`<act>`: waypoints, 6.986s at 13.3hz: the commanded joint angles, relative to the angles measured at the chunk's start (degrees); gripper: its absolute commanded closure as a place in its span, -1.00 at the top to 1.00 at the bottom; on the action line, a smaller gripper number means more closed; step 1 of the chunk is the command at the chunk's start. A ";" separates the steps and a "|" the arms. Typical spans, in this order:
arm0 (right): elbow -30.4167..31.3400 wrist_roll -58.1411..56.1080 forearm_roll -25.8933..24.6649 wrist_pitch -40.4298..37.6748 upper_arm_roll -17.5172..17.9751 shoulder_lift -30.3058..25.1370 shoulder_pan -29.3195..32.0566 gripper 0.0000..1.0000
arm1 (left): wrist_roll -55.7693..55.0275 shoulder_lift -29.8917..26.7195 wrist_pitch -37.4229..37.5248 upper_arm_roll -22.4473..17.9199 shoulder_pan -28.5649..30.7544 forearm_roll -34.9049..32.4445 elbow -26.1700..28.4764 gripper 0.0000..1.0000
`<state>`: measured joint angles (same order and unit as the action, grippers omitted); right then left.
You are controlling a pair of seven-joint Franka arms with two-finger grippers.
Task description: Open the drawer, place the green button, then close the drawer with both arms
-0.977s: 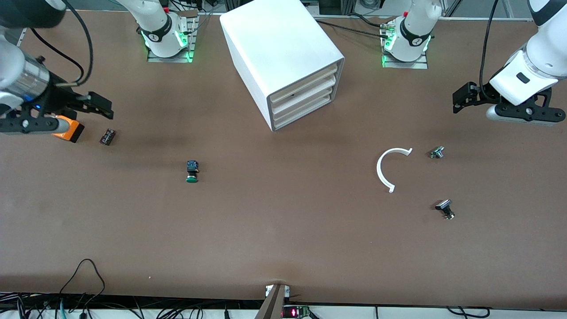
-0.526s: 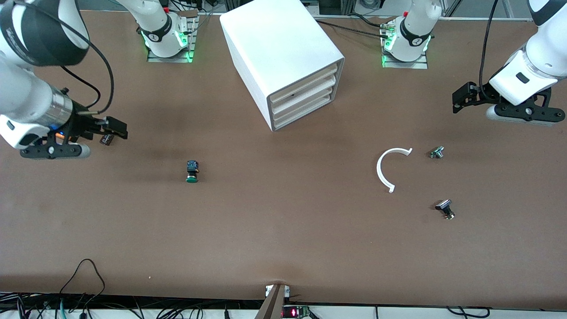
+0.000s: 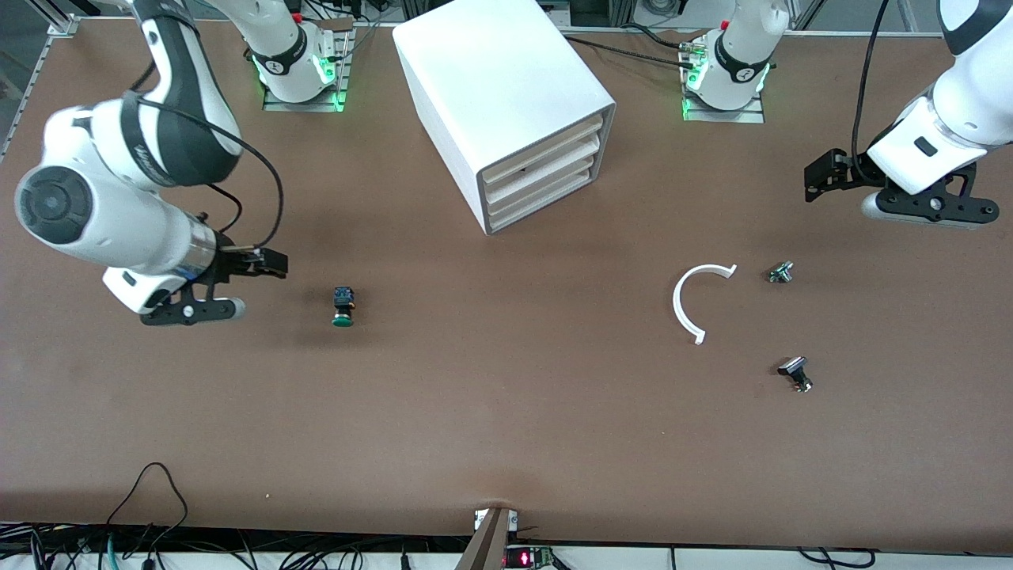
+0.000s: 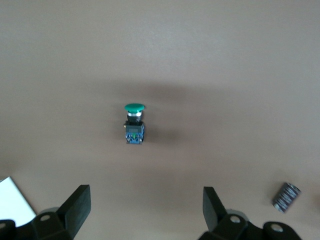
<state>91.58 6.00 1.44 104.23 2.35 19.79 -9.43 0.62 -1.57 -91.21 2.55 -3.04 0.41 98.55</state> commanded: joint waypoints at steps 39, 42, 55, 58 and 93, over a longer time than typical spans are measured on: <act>21.45 0.59 0.14 38.68 -0.07 10.71 -5.42 -0.67 | 75.64 32.33 -20.15 13.44 -5.31 71.49 29.60 -0.34; 21.09 0.50 0.05 38.68 -0.07 9.57 -5.51 -1.00 | 77.78 33.65 -20.14 13.44 -4.97 71.75 29.42 -0.94; 1.42 8.41 0.76 21.56 5.20 7.46 -5.69 -1.00 | 76.82 34.35 -19.62 10.38 -1.97 67.12 23.73 -1.00; -4.55 9.46 1.54 16.55 5.20 7.81 -7.00 -1.00 | 73.48 35.67 -18.57 9.31 -0.14 62.63 19.77 -1.00; -15.81 61.32 -16.65 26.29 4.59 23.28 -41.28 0.64 | 6.15 39.27 11.76 7.91 0.30 3.11 -27.35 1.00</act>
<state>78.97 65.97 -13.92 131.25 7.52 42.19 -50.06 7.32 35.16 -80.42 11.79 -3.30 4.94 73.70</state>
